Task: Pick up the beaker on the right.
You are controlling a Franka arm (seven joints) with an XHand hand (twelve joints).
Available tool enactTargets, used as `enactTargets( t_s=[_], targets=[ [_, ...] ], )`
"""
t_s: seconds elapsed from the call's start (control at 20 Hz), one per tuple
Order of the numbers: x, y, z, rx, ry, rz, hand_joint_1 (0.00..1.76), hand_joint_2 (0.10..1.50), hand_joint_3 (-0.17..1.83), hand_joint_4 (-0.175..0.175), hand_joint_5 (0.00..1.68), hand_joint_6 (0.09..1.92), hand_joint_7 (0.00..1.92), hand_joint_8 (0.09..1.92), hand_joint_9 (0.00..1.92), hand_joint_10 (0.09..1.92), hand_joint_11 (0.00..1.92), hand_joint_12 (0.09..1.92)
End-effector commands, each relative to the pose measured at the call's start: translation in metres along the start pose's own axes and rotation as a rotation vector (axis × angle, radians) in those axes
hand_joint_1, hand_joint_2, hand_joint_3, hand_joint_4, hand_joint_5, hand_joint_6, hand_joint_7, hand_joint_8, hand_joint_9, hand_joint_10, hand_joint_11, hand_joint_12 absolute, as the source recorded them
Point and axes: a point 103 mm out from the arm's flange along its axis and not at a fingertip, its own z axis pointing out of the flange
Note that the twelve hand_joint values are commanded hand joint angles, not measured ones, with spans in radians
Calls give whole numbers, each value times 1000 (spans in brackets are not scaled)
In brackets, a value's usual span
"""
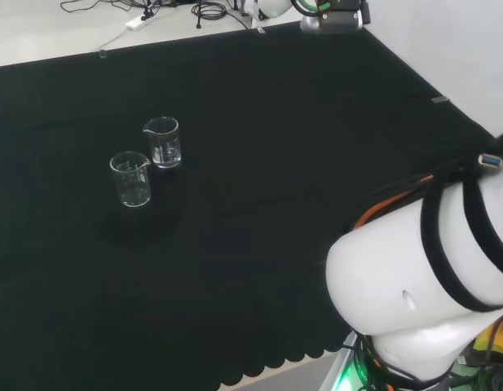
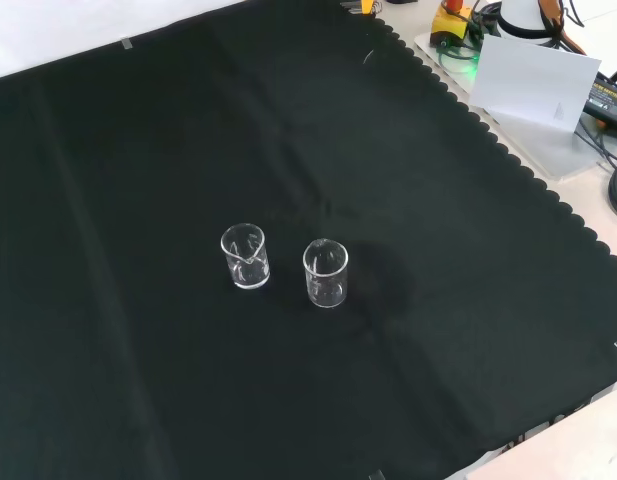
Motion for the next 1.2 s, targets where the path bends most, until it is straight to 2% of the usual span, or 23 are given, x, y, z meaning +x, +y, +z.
enactTargets(
  t_s=[0.05,0.35,0.55,0.75,0.8,0.85,0.95,1.2],
  targets=[
    [-31,91,48,-35,65,-62,810,781,612,-43,343,87,220,627,309,684,0,1262],
    [-17,134,86,-27,160,-115,845,719,682,-45,357,87,259,641,369,688,0,1276],
    [-11,153,118,-21,175,-164,877,670,725,-46,390,87,308,649,424,679,0,1309],
    [-6,162,144,16,218,-195,896,648,749,-47,430,87,343,654,438,672,0,1325],
    [5,166,152,38,228,-196,897,646,752,-47,433,87,347,654,440,671,0,1327],
    [7,168,157,63,248,-201,897,643,753,-47,436,87,349,654,440,670,0,1329],
    [7,170,166,75,284,-216,896,634,760,-47,441,87,346,650,423,663,0,1324],
    [10,177,184,121,308,-242,890,598,783,-46,413,87,294,625,374,651,0,1280]
  ],
)
